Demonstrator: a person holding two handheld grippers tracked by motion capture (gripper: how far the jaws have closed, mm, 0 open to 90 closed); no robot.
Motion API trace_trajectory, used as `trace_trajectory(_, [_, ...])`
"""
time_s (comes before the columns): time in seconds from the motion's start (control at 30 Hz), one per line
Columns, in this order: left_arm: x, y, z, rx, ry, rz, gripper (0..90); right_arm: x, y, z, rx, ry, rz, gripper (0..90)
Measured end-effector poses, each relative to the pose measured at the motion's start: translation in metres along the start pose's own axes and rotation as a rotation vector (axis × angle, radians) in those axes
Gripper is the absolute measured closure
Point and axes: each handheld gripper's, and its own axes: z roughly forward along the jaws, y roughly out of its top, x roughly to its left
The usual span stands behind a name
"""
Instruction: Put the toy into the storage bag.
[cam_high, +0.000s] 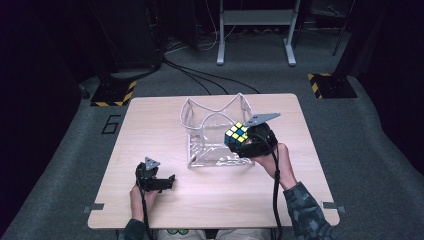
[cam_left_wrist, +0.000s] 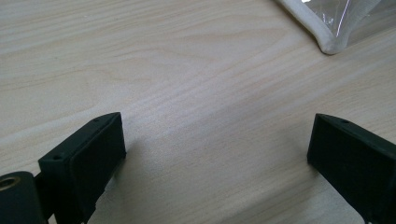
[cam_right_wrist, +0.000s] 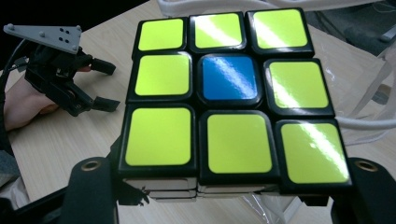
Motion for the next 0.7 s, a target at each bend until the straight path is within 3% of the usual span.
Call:
trace_trajectory(0.27, [0.000, 0.000, 0.000, 0.000, 0.000, 0.000, 3.9, -0.009, 0.012, -0.007, -0.012, 0.002, 0.000, 33.6])
trace_trajectory(0.7, [0.000, 0.000, 0.000, 0.000, 0.000, 0.000, 3.9, -0.028, 0.034, -0.009, -0.008, -0.036, 0.008, 33.6])
